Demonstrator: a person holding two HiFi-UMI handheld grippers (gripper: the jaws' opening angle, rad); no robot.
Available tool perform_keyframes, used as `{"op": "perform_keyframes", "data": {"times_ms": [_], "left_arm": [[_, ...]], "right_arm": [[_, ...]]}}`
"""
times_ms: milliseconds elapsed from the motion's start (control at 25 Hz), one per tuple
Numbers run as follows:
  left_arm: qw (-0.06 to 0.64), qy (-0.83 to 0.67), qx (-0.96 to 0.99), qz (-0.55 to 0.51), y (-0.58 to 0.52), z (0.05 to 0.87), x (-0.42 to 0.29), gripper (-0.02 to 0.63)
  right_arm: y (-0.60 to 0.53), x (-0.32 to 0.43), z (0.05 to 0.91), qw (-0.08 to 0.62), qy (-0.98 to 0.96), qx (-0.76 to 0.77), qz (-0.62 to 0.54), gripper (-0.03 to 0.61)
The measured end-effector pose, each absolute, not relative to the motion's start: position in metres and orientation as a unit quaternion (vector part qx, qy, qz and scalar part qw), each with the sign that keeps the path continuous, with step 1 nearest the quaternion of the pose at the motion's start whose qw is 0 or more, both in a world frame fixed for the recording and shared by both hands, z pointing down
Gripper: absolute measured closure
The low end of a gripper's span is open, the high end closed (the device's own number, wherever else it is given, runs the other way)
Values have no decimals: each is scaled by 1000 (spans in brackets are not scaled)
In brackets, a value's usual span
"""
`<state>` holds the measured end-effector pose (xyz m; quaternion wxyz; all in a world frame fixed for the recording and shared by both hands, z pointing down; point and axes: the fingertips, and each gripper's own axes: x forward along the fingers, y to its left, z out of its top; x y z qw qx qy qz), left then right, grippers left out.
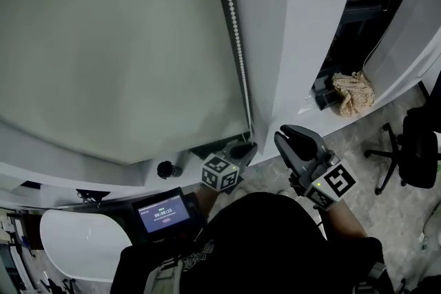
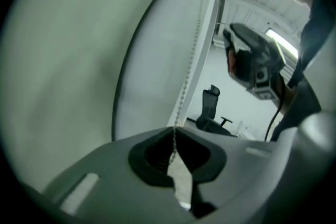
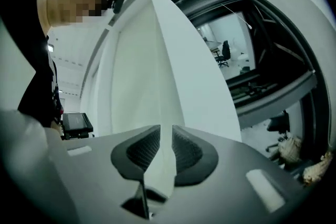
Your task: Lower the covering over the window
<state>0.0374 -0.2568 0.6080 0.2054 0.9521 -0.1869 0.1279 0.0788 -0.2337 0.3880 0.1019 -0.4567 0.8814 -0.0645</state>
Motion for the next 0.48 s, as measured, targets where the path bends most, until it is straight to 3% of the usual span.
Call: {"op": "perform_keyframes", "data": {"times_ms": [200, 480], "left_arm": [[233, -176, 948, 131, -246, 627, 43, 604], [206, -133, 959, 141, -222, 634, 56, 604]], "right_arm": [[-238, 50, 312, 121, 892, -436, -18, 497], [-257, 39, 217, 145, 868, -473, 45, 469]]}}
